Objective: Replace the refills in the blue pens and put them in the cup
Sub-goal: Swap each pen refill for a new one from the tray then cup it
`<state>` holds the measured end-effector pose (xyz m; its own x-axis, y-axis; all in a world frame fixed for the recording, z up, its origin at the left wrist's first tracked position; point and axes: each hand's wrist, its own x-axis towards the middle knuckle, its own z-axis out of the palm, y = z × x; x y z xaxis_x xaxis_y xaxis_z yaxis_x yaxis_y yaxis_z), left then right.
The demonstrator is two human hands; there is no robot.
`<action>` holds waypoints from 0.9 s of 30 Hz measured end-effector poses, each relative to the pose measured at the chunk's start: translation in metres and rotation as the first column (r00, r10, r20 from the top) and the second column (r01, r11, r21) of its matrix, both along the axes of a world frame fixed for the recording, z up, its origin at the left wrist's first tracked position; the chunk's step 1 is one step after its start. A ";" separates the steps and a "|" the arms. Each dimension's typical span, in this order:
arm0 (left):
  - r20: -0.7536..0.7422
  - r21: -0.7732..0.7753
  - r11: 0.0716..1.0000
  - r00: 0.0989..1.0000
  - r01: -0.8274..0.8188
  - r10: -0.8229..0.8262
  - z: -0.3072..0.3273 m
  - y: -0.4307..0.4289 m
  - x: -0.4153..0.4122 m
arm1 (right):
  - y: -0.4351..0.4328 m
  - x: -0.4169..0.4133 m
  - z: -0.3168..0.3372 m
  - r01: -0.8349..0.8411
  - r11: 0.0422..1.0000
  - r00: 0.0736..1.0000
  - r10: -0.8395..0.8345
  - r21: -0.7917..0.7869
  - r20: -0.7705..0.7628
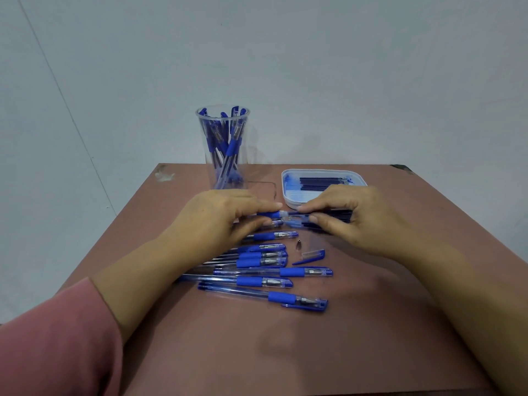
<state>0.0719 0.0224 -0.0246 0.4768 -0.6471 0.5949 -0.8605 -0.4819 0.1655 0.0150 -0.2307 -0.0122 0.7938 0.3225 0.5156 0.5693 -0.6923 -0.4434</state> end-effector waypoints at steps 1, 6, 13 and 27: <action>0.050 -0.002 1.000 0.998 -0.028 0.028 0.000 0.001 0.002 | -0.006 -0.001 0.000 0.019 1.000 1.000 -0.019 0.013 -0.009; 0.172 -0.035 0.988 0.973 -0.151 0.155 0.001 0.004 0.006 | -0.031 -0.004 0.004 0.127 0.988 0.990 -0.121 0.086 -0.077; 0.069 -0.042 0.991 0.989 -0.130 0.133 0.000 0.003 0.006 | -0.034 0.008 -0.004 0.201 0.975 0.967 -0.213 -0.096 -0.141; -0.023 -0.037 0.995 0.996 -0.093 0.092 -0.001 0.002 0.004 | -0.029 0.017 -0.011 0.191 0.945 0.982 -0.185 -0.264 0.048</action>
